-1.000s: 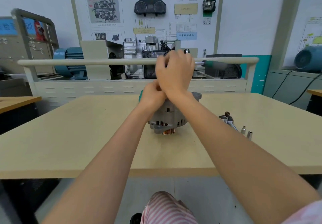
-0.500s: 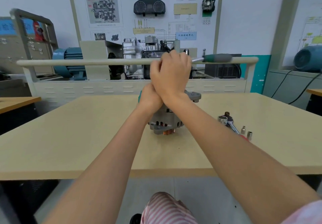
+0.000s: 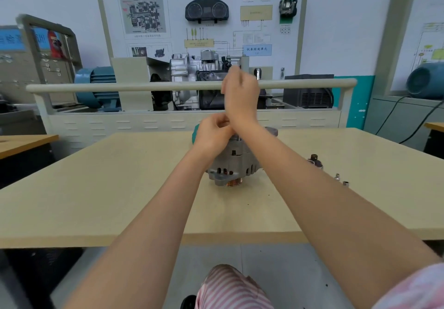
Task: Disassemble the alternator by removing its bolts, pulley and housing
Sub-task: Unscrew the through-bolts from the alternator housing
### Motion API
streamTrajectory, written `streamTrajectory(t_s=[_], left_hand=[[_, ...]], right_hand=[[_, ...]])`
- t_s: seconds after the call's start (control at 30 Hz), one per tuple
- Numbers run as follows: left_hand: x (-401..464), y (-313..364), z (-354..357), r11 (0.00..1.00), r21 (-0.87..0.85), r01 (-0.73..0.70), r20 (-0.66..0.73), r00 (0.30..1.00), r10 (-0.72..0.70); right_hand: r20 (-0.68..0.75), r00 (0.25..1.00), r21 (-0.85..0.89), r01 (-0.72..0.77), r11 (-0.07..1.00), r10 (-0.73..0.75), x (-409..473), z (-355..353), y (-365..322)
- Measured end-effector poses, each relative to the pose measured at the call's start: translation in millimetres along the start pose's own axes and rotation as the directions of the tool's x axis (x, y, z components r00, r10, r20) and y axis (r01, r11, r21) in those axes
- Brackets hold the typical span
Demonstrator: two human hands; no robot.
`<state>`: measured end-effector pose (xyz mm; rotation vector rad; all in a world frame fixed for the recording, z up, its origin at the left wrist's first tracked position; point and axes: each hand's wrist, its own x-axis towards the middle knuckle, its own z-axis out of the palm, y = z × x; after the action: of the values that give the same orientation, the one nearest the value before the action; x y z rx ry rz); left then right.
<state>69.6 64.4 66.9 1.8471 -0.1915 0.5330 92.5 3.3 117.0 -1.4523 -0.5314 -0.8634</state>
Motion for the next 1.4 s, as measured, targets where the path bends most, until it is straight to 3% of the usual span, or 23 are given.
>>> streamTrajectory(t_s=[0.03,0.1,0.13,0.17,0.27,0.33,0.4,0.47,0.53,0.57,0.67,0.73,0.77,0.83,0.9,1.13,1.23,1.3,1.4], left_hand=[[2,0,0,1.0,0.02,0.015,-0.018,1.0,-0.015],[3,0,1,0.999,0.042,0.025,-0.03,0.999,-0.024],[3,-1,1,0.999,0.049,0.02,-0.03,0.999,-0.018],[4,0,2,0.999,0.051,0.016,-0.032,0.999,-0.014],[0,2,0,1.0,0.031,-0.007,-0.01,1.0,0.007],[-2,3,-1,1.0,0.0,-0.014,0.046,0.999,0.014],[-4,5,-2,1.0,-0.022,-0.013,0.088,0.996,0.015],[-4,4,-2,0.999,-0.039,-0.013,0.088,0.996,0.017],[-4,3,-1,0.998,-0.054,-0.017,0.073,0.997,0.021],[-4,3,-1,0.998,-0.054,-0.012,0.057,0.998,0.015],[-4,2,0,1.0,-0.014,-0.006,0.013,1.0,0.006],[-1,2,1,0.999,0.033,0.016,-0.028,0.999,-0.015],[2,0,0,0.998,0.048,0.038,-0.053,0.998,-0.035],[6,-3,1,0.995,0.064,0.078,-0.073,0.995,-0.074],[9,-5,1,0.995,0.074,0.071,-0.076,0.995,-0.066],[-2,-1,1,0.999,0.004,-0.034,0.017,0.999,0.034],[-4,1,-1,0.998,-0.033,-0.059,0.088,0.994,0.061],[-3,0,-2,0.998,-0.023,-0.054,0.114,0.992,0.056],[-2,0,-3,0.999,-0.019,-0.044,0.15,0.988,0.047]], right_hand=[[-0.008,0.988,-0.256,0.149,0.955,-0.156,-5,1,5],[0.017,0.953,-0.671,0.235,0.703,-0.302,-12,1,10],[0.018,0.951,-0.744,0.219,0.632,-0.308,-12,0,11],[0.015,0.952,-0.746,0.213,0.63,-0.304,-12,0,10],[-0.031,0.973,-0.469,0.187,0.863,-0.227,-10,0,2],[-0.059,0.998,-0.083,0.013,0.996,-0.018,1,-1,-3],[0.014,0.975,0.319,-0.214,0.923,0.221,13,-7,-6],[0.148,0.925,0.569,-0.37,0.734,0.351,21,-12,-6],[0.208,0.899,0.645,-0.422,0.637,0.385,22,-11,-6],[0.198,0.902,0.635,-0.417,0.651,0.384,21,-9,-7],[0.037,0.957,0.413,-0.276,0.868,0.286,11,-3,-8],[-0.014,0.999,0.026,-0.036,0.999,0.037,1,-1,-4],[0.013,0.993,-0.254,0.118,0.96,-0.118,-4,0,1],[0.074,0.954,-0.685,0.261,0.68,-0.292,-13,1,10],[0.065,0.954,-0.786,0.229,0.574,-0.292,-13,0,13],[0.016,0.98,-0.471,0.184,0.863,-0.2,-4,-5,4],[-0.004,1.0,-0.142,-0.01,0.99,0.009,5,-6,-1],[0.043,0.981,0.166,-0.194,0.967,0.189,15,-7,-4],[0.202,0.914,0.485,-0.406,0.775,0.352,26,-9,-4]])
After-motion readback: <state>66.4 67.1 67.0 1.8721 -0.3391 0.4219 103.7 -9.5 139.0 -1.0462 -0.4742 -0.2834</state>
